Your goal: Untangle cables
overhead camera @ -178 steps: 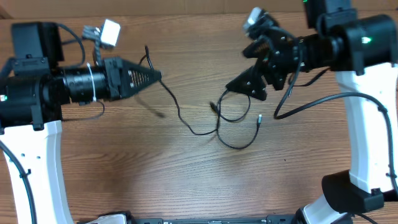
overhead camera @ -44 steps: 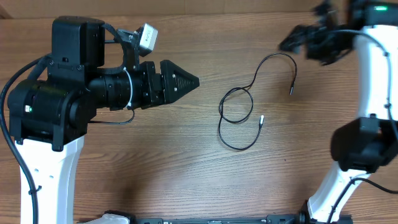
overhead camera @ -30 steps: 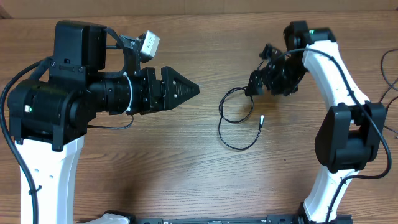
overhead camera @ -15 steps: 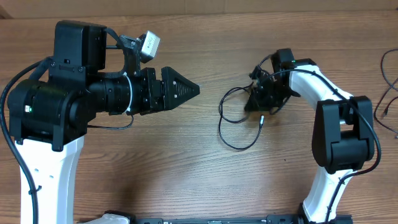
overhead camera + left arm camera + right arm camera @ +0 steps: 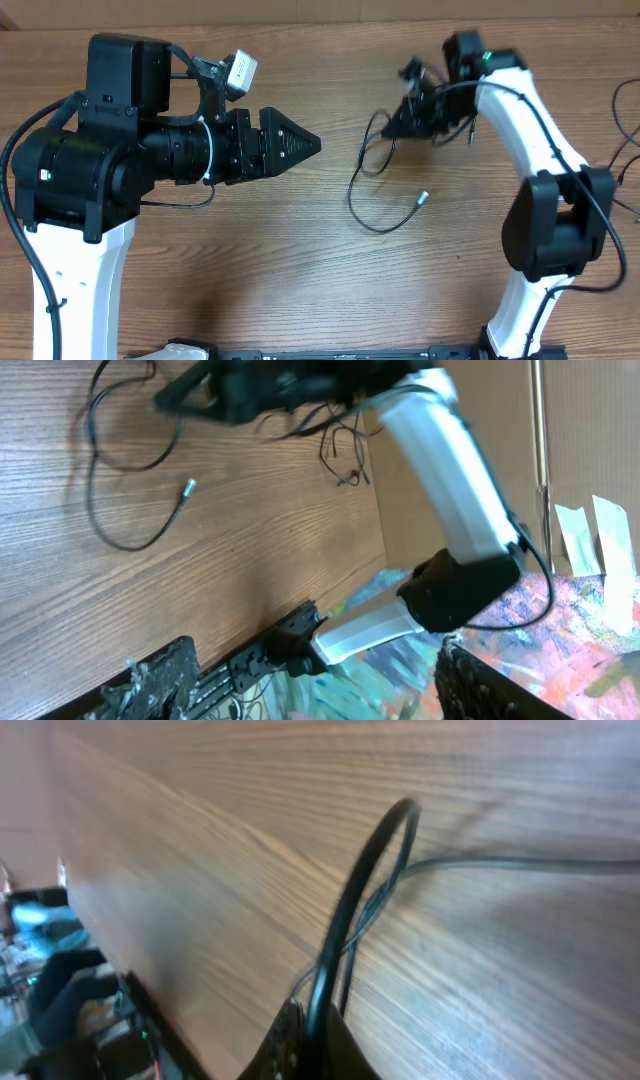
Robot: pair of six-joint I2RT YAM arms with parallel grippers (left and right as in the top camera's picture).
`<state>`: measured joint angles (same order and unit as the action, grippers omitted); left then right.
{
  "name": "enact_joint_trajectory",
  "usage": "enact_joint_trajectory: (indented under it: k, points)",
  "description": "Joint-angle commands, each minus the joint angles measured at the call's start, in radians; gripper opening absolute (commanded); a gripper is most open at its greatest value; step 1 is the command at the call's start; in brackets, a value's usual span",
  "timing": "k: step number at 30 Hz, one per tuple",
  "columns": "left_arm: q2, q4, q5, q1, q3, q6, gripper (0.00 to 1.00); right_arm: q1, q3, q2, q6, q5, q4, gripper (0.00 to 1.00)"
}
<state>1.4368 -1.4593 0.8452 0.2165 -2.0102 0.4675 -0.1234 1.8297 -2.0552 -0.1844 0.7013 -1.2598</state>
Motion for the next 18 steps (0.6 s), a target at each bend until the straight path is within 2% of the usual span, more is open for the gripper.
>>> enact_joint_trajectory:
  k: [1,6,11,15,18]
  points:
    - [-0.001,-0.002,0.020,0.001,-0.020,-0.020,0.76,-0.001,0.206,0.091,-0.029,-0.013,-0.068,0.04]
    - [-0.001,-0.008,0.020,0.001,-0.020,-0.032,0.76,0.003,0.540,0.095,-0.011,-0.136,-0.190,0.04]
    - [-0.001,-0.023,0.020,0.001,-0.020,-0.070,0.77,0.033,0.814,0.097,0.085,-0.210,-0.187,0.04]
    - [-0.001,-0.033,0.018,0.001,-0.020,-0.093,0.78,0.070,0.960,0.102,0.111,-0.211,-0.149,0.04]
    - [-0.001,-0.033,0.012,0.001,-0.020,-0.098,0.78,0.109,1.010,0.110,0.209,-0.211,-0.064,0.04]
